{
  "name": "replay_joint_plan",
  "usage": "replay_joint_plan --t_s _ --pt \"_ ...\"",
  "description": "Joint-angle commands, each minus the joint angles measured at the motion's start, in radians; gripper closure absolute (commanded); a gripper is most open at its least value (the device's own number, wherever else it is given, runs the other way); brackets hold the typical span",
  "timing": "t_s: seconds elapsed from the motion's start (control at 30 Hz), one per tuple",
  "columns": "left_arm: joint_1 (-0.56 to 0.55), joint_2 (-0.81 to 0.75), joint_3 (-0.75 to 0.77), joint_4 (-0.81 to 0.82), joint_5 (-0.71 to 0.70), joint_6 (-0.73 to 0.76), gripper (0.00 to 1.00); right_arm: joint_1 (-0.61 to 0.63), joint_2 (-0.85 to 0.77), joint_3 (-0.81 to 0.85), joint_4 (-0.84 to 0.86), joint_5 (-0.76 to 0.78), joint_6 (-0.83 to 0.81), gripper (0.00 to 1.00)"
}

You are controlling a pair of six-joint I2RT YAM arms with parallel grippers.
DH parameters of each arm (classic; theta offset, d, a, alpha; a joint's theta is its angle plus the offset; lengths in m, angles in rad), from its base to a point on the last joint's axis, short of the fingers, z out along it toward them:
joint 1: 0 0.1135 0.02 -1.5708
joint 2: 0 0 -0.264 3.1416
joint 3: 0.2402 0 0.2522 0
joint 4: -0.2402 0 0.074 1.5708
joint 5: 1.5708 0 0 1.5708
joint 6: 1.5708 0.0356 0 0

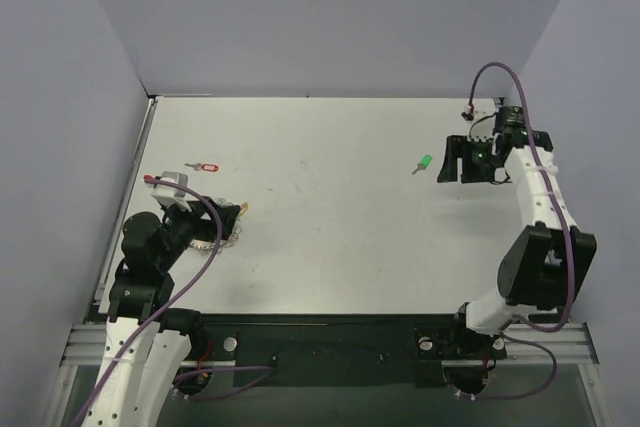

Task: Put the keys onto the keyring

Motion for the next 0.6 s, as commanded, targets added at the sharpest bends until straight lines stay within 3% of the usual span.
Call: replay_joint_plan --t_s 0.0,0.07,0.23,0.57 --pt "0.009 -0.007 -0.002 0.062 0.007 0.013 0.11 0.122 0.221 0.223 -0.119 0.262 0.011 0.41" --pt "0.010 -0.005 -0.003 0.067 0.010 0.012 0.11 0.164 0.316 0.315 -0.145 0.352 -0.067 0.42" --pt "0.016 0.001 -0.005 0.076 0.017 0.012 0.11 0.195 0.575 0.560 -0.240 0.414 -0.149 0.58" --pt "0.035 0.013 -0.011 0.089 0.033 0.008 0.11 0.285 0.801 0.762 -0.250 0.529 -0.157 0.60"
